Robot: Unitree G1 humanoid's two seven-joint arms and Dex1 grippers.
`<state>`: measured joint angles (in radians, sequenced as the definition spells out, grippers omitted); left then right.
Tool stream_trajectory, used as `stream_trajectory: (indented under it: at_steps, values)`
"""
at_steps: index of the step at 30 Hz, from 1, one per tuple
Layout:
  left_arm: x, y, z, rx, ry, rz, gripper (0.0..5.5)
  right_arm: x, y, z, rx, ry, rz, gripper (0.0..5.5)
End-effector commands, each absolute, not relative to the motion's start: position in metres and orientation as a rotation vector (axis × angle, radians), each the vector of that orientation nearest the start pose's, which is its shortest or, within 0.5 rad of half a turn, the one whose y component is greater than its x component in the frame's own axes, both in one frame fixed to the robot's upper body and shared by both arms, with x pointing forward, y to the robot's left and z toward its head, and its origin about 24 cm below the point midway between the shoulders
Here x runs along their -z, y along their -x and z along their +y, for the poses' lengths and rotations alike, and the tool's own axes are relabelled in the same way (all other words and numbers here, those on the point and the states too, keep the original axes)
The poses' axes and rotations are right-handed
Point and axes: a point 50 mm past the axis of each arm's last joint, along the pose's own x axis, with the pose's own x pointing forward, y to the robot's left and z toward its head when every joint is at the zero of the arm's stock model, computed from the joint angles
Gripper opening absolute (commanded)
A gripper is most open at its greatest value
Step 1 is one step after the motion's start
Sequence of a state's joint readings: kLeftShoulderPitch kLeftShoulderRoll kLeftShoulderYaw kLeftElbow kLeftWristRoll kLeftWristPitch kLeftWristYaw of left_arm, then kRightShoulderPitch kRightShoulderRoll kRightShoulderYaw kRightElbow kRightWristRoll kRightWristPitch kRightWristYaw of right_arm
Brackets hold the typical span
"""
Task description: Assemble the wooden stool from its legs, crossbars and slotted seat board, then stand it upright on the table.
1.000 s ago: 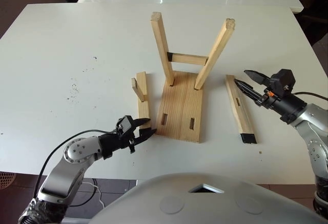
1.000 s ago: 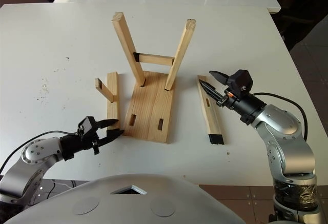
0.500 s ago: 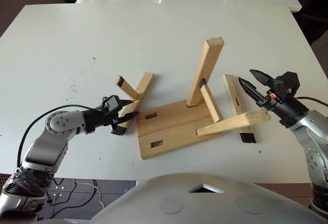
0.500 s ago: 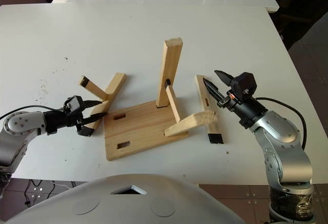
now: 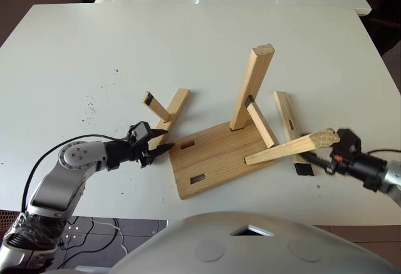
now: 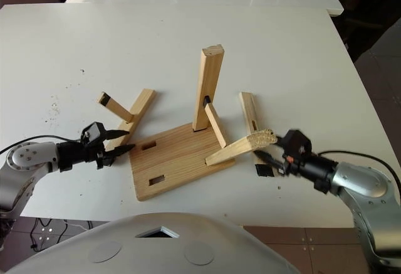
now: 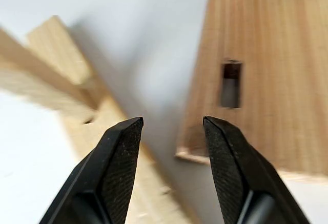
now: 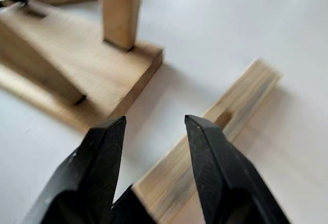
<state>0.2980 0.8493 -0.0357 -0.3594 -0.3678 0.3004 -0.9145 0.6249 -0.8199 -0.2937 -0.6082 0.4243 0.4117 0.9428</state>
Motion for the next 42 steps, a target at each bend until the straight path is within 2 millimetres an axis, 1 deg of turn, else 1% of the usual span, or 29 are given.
stream_trajectory:
  at_steps: [1,3,6,13,16,18,21,23,28,31,33,38,42]
  values:
    - [-0.061,-0.16,0.22,1.078,-0.292,0.563,2.2,-0.096,-0.109,-0.242,-1.039,0.26,0.64,2.11]
    - [-0.06,-0.159,0.22,1.069,-0.287,0.567,2.2,-0.094,-0.106,-0.236,-1.078,0.222,0.656,2.11]
    - [-0.058,-0.157,0.22,1.072,-0.275,0.575,2.2,-0.088,-0.103,-0.217,-1.173,0.185,0.662,2.11]
    - [-0.053,-0.15,0.217,1.081,-0.265,0.596,2.2,-0.068,-0.12,-0.188,-1.205,0.164,0.613,2.11]
    - [-0.049,-0.152,0.213,1.054,-0.252,0.581,2.2,-0.056,-0.129,-0.18,-1.221,0.19,0.617,2.11]
    - [-0.048,-0.153,0.21,1.046,-0.233,0.565,2.2,-0.053,-0.141,-0.177,-1.199,0.199,0.594,2.11]
    - [-0.045,-0.155,0.204,1.039,-0.22,0.556,2.2,-0.052,-0.161,-0.174,-1.11,0.179,0.536,2.11]
    - [-0.043,-0.159,0.203,1.024,-0.224,0.551,2.2,-0.052,-0.169,-0.174,-1.067,0.165,0.507,2.11]
    - [-0.047,-0.171,0.191,1.042,-0.208,0.475,2.2,-0.052,-0.197,-0.183,-0.908,0.172,0.454,2.11]
    - [-0.051,-0.179,0.184,1.034,-0.189,0.435,2.2,-0.053,-0.21,-0.188,-0.848,0.187,0.43,2.11]
    - [-0.054,-0.183,0.181,1.039,-0.171,0.416,2.2,-0.053,-0.215,-0.19,-0.824,0.189,0.421,2.11]
    - [-0.057,-0.182,0.179,1.059,-0.148,0.415,2.2,-0.051,-0.227,-0.188,-0.8,0.194,0.394,2.11]
    - [-0.061,-0.181,0.179,1.082,-0.151,0.406,2.2,-0.052,-0.245,-0.184,-0.76,0.184,0.351,2.11]
